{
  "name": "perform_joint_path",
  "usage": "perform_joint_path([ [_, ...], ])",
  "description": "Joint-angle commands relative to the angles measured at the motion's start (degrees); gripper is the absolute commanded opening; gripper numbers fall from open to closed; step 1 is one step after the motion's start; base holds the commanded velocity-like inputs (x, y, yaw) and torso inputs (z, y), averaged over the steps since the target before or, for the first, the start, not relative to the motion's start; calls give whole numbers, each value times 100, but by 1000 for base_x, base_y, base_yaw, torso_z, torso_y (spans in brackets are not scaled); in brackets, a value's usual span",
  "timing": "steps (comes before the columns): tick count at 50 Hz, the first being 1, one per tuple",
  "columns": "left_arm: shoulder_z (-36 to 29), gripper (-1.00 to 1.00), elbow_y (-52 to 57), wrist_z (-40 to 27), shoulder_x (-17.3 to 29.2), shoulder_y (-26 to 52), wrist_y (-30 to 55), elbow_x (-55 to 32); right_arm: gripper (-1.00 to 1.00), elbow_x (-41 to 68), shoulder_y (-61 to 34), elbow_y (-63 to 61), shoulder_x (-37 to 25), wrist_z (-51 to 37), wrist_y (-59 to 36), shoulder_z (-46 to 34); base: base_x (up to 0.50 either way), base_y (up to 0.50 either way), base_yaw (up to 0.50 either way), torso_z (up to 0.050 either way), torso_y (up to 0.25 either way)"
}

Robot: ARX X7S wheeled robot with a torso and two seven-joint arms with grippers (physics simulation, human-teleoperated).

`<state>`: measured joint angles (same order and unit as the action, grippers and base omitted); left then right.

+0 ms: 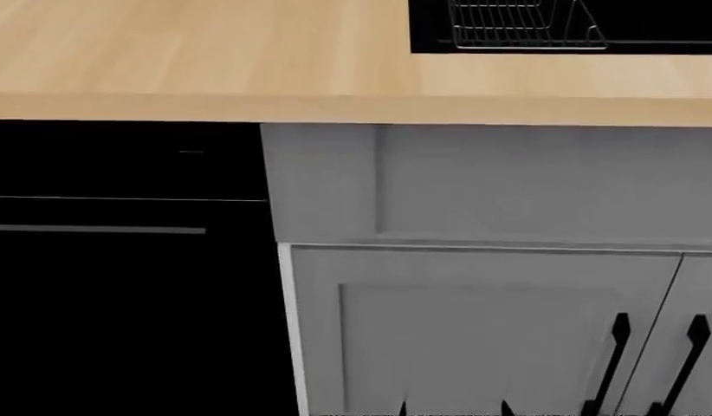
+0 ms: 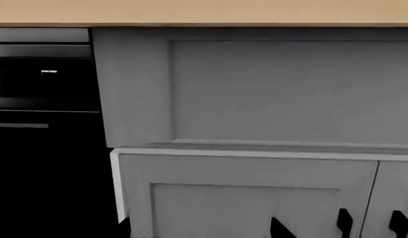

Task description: Open the dishwasher door

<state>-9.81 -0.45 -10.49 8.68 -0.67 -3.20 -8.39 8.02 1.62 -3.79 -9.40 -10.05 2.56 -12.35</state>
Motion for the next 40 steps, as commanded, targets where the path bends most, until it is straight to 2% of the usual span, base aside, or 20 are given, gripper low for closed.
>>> perform_joint_path([
  [1, -42, 100, 2, -46, 40, -21, -25, -34, 100, 49, 19, -41, -34, -40, -2, -42, 0, 0, 0, -50, 0],
  [8, -71, 100, 17, -90, 57, -13, -17, -34, 100, 95, 20, -60, -59, -57, 11, -48, 0, 0, 0, -50, 0],
  [16, -78, 100, -81, -119, 79, 1, -90, -52, 100, 79, 14, -37, -78, -111, 30, -71, 0, 0, 0, 0, 0],
  [36, -154, 100, 317, -210, 184, -20, 168, -125, 100, 109, -11, -68, -137, -188, 39, -126, 397, 0, 0, 0, 0],
  [40, -184, 100, 296, -227, 215, -40, 133, -76, 100, 114, 10, -73, -147, -214, 70, -127, 0, 0, 0, 0, 0],
])
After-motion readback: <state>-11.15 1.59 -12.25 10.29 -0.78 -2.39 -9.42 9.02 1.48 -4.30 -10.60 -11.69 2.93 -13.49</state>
